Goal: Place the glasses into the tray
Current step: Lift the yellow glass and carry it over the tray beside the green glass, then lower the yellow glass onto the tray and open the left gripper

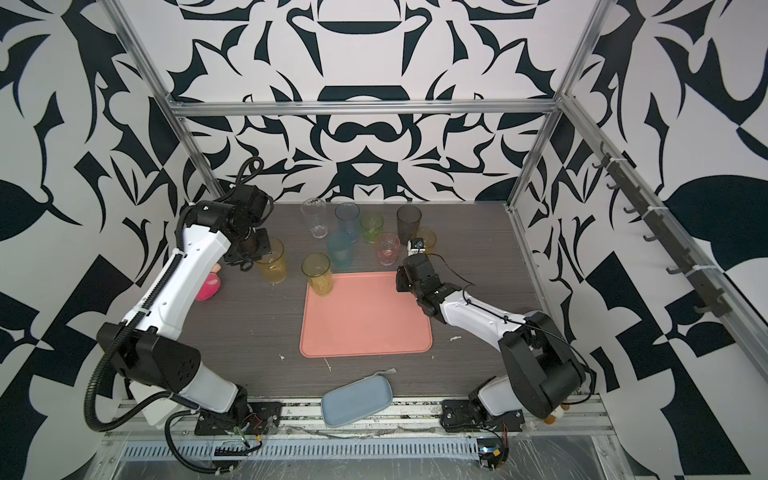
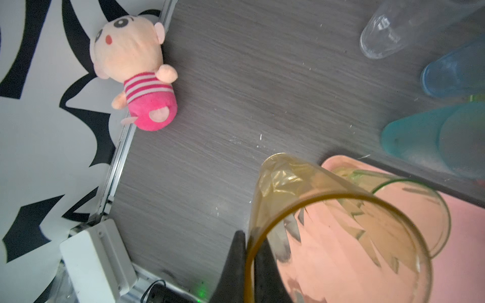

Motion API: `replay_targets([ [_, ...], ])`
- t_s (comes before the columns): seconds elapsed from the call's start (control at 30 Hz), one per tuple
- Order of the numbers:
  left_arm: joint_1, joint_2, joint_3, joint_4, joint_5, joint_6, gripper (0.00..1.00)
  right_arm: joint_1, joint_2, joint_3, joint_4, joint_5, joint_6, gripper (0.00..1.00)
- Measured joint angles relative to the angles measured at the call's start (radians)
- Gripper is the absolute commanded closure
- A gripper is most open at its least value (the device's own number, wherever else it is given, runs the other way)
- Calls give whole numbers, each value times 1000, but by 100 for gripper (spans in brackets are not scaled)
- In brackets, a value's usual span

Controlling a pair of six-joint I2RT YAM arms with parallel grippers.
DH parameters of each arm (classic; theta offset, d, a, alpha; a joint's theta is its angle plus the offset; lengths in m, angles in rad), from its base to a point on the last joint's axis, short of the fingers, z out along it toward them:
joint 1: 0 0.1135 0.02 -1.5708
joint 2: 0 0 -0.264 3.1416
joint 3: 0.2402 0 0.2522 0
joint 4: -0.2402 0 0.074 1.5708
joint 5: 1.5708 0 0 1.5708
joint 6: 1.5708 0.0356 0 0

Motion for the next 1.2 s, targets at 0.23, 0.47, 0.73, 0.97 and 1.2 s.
replay_targets([
  [0.23,-48,-83,-106,-27,10,-29,100,0,0,0,0,-1,0,55],
  [0.47,-116,-125,-227,-9,54,-44,100,0,1,0,0,-2,0,55],
  [0.73,-173,-163,-366,79,123,-75,100,0,1,0,0,-3,0,55],
  [0.97,-208,-164,-414,158,154,-97,100,0,1,0,0,-5,0,55],
  [1.2,-229,-165,-425,206,163,-110,100,0,9,4,0,-5,1,55],
])
